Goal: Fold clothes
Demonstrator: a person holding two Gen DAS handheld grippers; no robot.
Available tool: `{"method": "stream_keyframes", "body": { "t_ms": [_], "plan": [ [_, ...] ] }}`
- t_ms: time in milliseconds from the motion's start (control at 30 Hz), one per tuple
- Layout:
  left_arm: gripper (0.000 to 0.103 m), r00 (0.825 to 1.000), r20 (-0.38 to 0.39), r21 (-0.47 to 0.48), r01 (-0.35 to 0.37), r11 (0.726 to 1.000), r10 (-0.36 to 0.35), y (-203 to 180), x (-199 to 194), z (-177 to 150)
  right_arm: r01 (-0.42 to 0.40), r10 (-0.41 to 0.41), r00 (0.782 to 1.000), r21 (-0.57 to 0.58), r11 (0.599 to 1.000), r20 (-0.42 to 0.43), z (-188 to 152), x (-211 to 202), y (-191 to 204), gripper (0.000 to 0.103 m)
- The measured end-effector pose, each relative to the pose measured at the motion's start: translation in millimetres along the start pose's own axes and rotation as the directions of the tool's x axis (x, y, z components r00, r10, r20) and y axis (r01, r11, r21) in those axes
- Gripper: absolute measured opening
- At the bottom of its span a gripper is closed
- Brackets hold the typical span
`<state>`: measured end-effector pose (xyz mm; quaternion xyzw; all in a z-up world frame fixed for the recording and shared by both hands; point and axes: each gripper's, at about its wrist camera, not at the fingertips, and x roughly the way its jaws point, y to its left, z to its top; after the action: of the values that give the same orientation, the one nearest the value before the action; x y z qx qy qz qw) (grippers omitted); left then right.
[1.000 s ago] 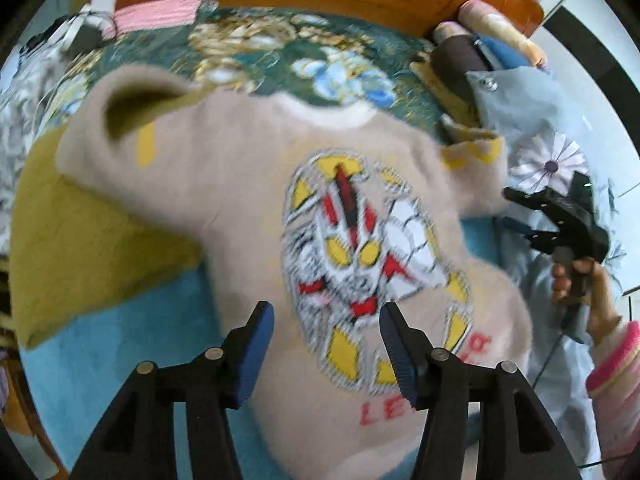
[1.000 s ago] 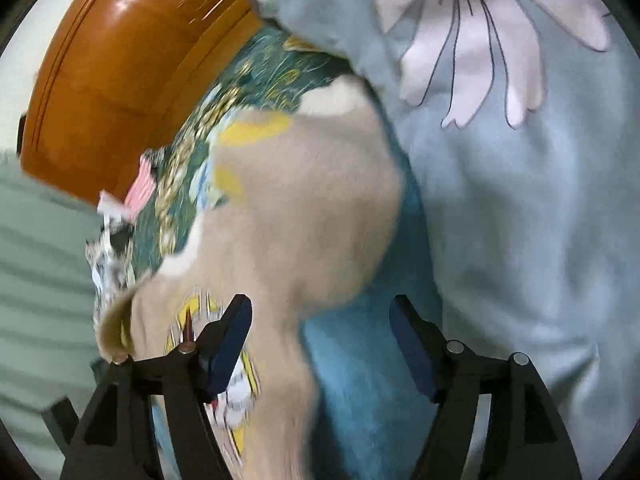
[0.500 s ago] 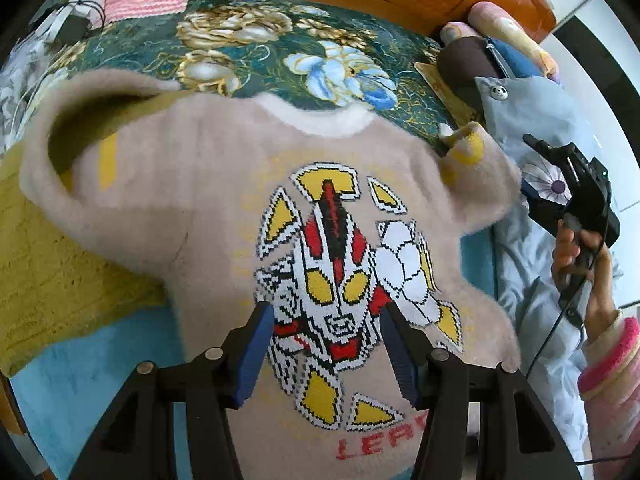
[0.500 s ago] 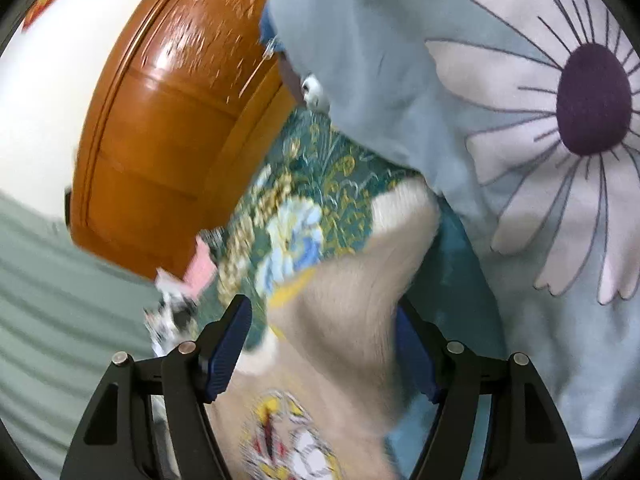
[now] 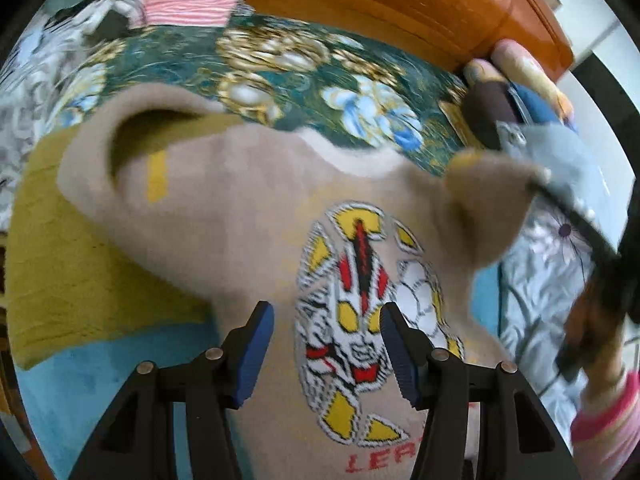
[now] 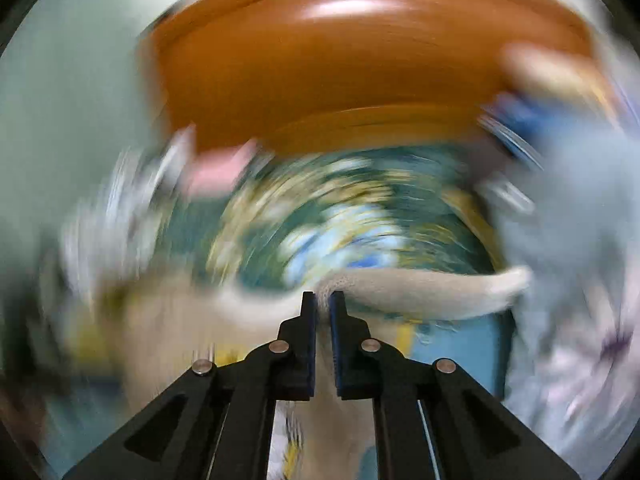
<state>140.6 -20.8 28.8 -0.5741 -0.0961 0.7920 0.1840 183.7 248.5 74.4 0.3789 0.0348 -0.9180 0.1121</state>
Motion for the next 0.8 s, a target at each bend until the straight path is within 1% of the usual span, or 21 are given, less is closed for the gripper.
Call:
{"method": "stream_keyframes", "body": {
  "t_ms": [33, 100, 133, 200, 267, 300, 367, 400, 433, 500, 600, 667, 733, 767, 800],
  "plan": [
    [0.059, 1.0, 0.001, -0.023, 0.001, 1.0, -0.001, 4.5, -1.4, 1.4, -0.019, 0.014, 0.998, -0.088, 0.996, -0.053, -10.1, 11.4, 24.3, 0.007],
    [0.059, 1.0, 0.011, -0.055, 0.015, 0.998, -0.014, 13.0, -6.9, 1.3, -0.043, 0.012, 0.989, -0.211, 0.976, -0.146, -36.0, 32.8, 60.7, 0.007],
    [0.059, 1.0, 0.015, -0.051, 0.008, 0.999, -0.007, 14.5, -8.6, 0.6, -0.047, 0.006, 0.985, -0.238, 0.97, -0.171, -45.6, 38.5, 70.6, 0.007],
    [0.059, 1.0, 0.023, -0.034, -0.016, 0.999, 0.017, 15.7, -10.9, -0.4, -0.043, -0.004, 0.982, -0.248, 0.968, -0.188, -58.2, 42.6, 80.2, 0.007],
    [0.059, 0.999, 0.023, -0.038, -0.025, 0.999, 0.026, 17.3, -10.5, -0.7, -0.022, -0.022, 0.984, -0.245, 0.969, -0.178, -60.6, 40.2, 83.0, 0.009],
    [0.059, 1.0, 0.022, -0.045, -0.018, 0.999, 0.019, 17.4, -9.9, -0.5, -0.021, -0.021, 0.985, -0.237, 0.971, -0.171, -59.6, 36.8, 82.6, 0.012],
    [0.059, 1.0, 0.02, -0.062, 0.007, 0.998, -0.006, 16.6, -8.3, 0.5, -0.038, 0.002, 0.987, -0.219, 0.975, -0.161, -57.4, 29.9, 81.4, 0.024],
    [0.062, 1.0, 0.022, -0.068, 0.022, 0.997, -0.02, 16.1, -7.2, 1.3, -0.047, 0.014, 0.987, -0.208, 0.977, -0.159, -57.9, 26.3, 80.6, 0.041],
    [0.066, 0.999, 0.024, -0.067, 0.037, 0.997, -0.035, 14.4, -5.6, 2.1, -0.06, 0.028, 0.986, -0.195, 0.979, -0.162, -59.9, 23.7, 79.7, 0.05],
    [0.066, 0.998, 0.02, -0.068, 0.065, 0.996, -0.064, 10.9, 1.2, 3.1, -0.07, 0.041, 0.985, -0.168, 0.983, -0.168, -60.2, 22.5, 79.1, 0.05],
    [0.068, 0.993, 0.0, -0.107, 0.117, 0.987, -0.117, 10.0, 15.7, 4.1, -0.038, 0.023, 0.989, -0.104, 0.994, -0.147, -61.1, 16.2, 70.2, 0.051],
    [0.068, 0.987, -0.024, -0.186, 0.154, 0.97, -0.161, 12.5, 29.8, 3.8, -0.017, 0.012, 0.991, -0.036, 0.999, -0.131, -66.1, 6.0, 58.5, 0.054],
    [0.068, 0.978, -0.041, -0.272, 0.185, 0.944, -0.203, 15.2, 44.4, 3.4, 0.011, -0.004, 0.993, 0.058, 0.998, -0.114, -74.4, -5.7, 42.3, 0.057],
    [0.068, 0.977, -0.037, -0.31, 0.187, 0.932, -0.209, 17.0, 50.6, 3.1, 0.018, -0.007, 0.994, 0.103, 0.994, -0.108, -78.5, -10.3, 35.0, 0.057],
    [0.068, 0.979, -0.029, -0.329, 0.183, 0.926, -0.204, 16.7, 54.1, 2.7, 0.024, -0.009, 0.995, 0.148, 0.989, -0.102, -82.6, -14.0, 28.2, 0.058]
  ]
}}
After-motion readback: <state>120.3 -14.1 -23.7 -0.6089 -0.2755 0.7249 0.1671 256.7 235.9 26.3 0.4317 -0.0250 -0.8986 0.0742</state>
